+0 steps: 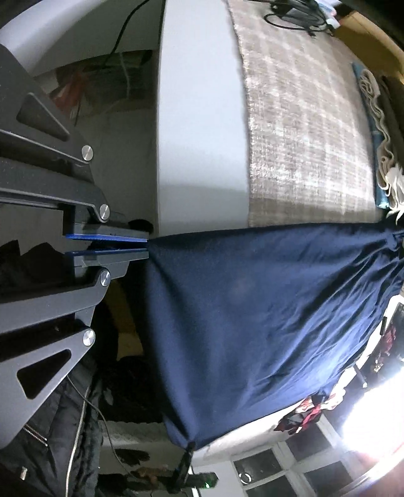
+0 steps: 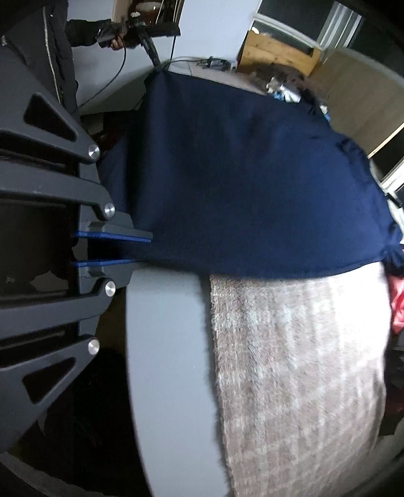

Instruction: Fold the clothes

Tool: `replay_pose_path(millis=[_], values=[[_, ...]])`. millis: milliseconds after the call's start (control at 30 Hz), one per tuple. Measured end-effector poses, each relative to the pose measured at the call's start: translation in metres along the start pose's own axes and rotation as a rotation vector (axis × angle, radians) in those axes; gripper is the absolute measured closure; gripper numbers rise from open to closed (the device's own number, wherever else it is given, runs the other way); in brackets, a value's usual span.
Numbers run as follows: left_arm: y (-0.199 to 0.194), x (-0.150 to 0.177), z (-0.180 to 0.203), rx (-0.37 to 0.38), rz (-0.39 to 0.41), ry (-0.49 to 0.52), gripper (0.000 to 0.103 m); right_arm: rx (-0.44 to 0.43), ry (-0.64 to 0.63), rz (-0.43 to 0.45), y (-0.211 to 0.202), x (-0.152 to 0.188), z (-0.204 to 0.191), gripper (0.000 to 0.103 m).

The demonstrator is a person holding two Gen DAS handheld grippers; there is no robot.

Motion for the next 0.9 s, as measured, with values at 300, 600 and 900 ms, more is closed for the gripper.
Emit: replay_pose_path(millis=[300, 600, 900], values=[[-0.009, 0.011, -0.009, -0.035, -0.01, -0.082, 0.099, 0.11, 0.013, 0.024, -0.003, 0.021, 0.018, 0.064], [-0.009, -0.034, 0.043, -0.009, 0.023, 0.087, 0.1, 0.15, -0.167, -0.008, 0.009, 0.006, -0.007, 0.064], [0.022, -0.038, 0.048, -0.001, -0.057, 0.112, 0.1, 0.135, -0.231, -0.04, 0.015, 0.014, -0.007, 0.068]])
Point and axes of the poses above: each gripper's, at about its wrist camera, not at the fingertips, and y roughly the way its jaws point, z to its right, x to its underside, the point moved 7 cm from there along y, roughly the way its jaws point, and after that the axes turned 5 degrees about x, right-handed, at the moved point
